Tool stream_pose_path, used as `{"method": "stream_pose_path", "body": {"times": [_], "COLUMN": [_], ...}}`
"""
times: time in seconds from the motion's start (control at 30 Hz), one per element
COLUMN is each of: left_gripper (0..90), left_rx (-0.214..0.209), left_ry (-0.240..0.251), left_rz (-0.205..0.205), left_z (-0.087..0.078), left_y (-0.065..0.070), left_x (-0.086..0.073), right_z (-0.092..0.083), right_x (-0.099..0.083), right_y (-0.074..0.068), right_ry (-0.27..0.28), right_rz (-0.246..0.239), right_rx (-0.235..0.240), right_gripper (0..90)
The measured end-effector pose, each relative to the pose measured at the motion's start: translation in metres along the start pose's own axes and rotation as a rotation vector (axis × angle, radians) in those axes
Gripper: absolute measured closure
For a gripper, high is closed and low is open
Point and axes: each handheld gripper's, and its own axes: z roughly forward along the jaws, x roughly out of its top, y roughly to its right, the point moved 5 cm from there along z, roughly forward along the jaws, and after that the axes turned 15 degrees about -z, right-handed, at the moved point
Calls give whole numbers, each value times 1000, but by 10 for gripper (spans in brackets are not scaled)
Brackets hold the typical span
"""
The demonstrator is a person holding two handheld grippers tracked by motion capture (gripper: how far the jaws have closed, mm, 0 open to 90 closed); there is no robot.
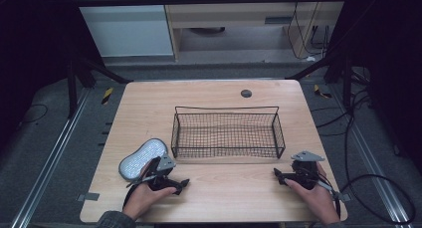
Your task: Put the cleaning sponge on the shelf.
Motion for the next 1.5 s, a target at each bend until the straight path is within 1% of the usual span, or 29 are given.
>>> {"method": "stream_pose_path", "body": {"times": [0.1, 0.17, 0.2, 0.23, 0.27, 0.33, 0.4, 0.47, 0.5, 0.6, 0.67, 0.77, 0.97, 1.07, 1.17, 1.2, 1.23, 1.3, 1.37, 1.4, 1.47, 1.5], "left_gripper": [38, 32, 32, 35, 44, 51, 63, 63, 62, 60, 60, 54, 48, 36, 33, 33, 33, 34, 35, 38, 43, 46], "left_rx": [-19, -23, -23, -17, -2, 15, 47, 74, 101, 141, 157, 171, 239, 251, 260, 269, 283, 297, 280, 276, 287, 285], "left_ry": [-23, -21, -14, -7, 6, 30, 56, 53, 47, 33, 40, 67, 78, 80, 65, 58, 39, -1, -26, -46, -85, -92], "left_rz": [2, 4, 16, 10, 10, 2, -1, 5, 1, 3, -10, -38, -42, -43, -47, -45, -41, -24, -34, -33, -9, -11], "left_z": [-1, -2, -5, -8, -11, -17, -24, -28, -31, -36, -42, -49, -61, -67, -70, -71, -72, -74, -75, -75, -77, -78], "left_y": [3, 3, 3, 2, 1, -2, -7, -12, -18, -31, -38, -47, -62, -66, -70, -72, -74, -78, -82, -83, -87, -89], "left_x": [2, 3, 5, 6, 8, 12, 15, 16, 16, 11, 10, 9, 6, 6, 9, 10, 10, 11, 12, 12, 13, 13], "right_z": [0, 1, 1, 1, 1, 1, 1, 1, 1, 1, 1, 1, 1, 1, 1, 1, 1, 1, 1, 1, 1, 1], "right_x": [0, 0, 0, 0, 0, 0, 0, 0, 0, 0, 0, 0, 1, 1, 1, 0, 0, 1, 1, 1, 1, 1], "right_y": [0, 0, 0, 0, 0, 0, 0, 0, 0, 0, 0, 0, -1, -1, -1, -1, -1, -1, -1, -1, -1, -1], "right_ry": [-3, -2, -2, -2, -2, -2, -2, -2, -2, -3, -2, -3, -6, -6, -6, -6, -6, -6, -6, -6, -6, -6], "right_rz": [0, -4, -4, -5, -5, -5, -5, -4, -5, -4, -5, -5, -3, -3, -4, -4, -3, -3, -4, -3, -3, -3], "right_rx": [0, 2, 3, 2, 2, 2, 2, 2, 2, 1, 1, 1, -1, -1, -2, -1, -1, 0, -1, 0, -1, -1], "right_gripper": [61, 57, 57, 57, 57, 56, 56, 56, 56, 56, 56, 54, 51, 52, 51, 51, 51, 51, 51, 51, 50, 50]}}
